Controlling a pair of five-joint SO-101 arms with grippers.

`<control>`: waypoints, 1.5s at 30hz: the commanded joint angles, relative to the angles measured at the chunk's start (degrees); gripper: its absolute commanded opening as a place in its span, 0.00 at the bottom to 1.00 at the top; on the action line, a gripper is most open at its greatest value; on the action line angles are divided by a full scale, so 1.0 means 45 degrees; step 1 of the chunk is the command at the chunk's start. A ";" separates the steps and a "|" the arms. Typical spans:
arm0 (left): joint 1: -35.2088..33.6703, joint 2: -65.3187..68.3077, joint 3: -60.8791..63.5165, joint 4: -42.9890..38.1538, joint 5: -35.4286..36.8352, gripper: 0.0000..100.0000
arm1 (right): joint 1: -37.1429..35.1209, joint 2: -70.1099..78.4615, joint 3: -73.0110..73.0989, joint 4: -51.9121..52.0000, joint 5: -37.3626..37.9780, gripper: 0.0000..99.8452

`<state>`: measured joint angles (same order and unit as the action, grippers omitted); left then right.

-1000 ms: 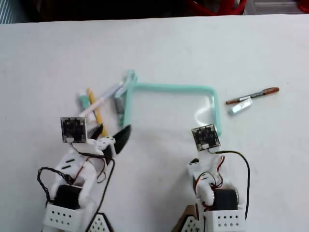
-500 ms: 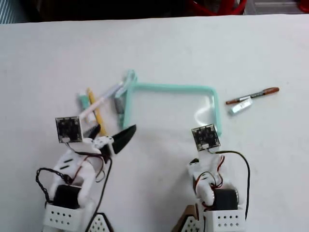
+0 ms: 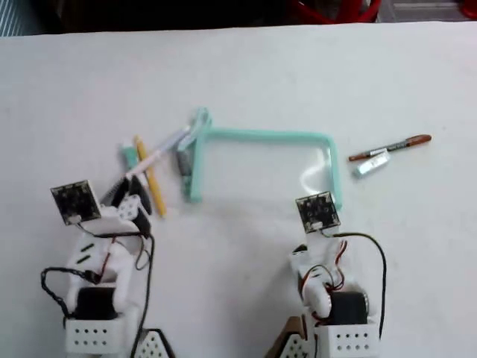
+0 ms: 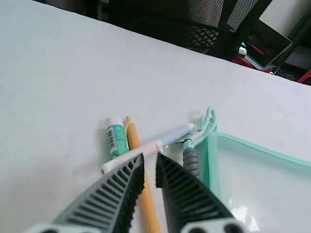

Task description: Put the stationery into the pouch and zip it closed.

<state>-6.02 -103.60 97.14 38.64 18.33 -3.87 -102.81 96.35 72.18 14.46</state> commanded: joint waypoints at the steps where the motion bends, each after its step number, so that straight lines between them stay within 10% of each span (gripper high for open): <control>1: -0.0381 -0.0166 -0.0449 -0.0469 -0.0020 0.04 | 0.0049 -0.0029 0.0117 0.0107 -0.0039 0.03; 45: -0.0264 -0.0166 -0.0195 -0.0488 -0.0098 0.02 | 0.0049 -0.0029 0.0117 0.0107 -0.0039 0.03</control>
<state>-7.16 -103.60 97.14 38.02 18.33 -3.87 -102.81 96.35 72.18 14.46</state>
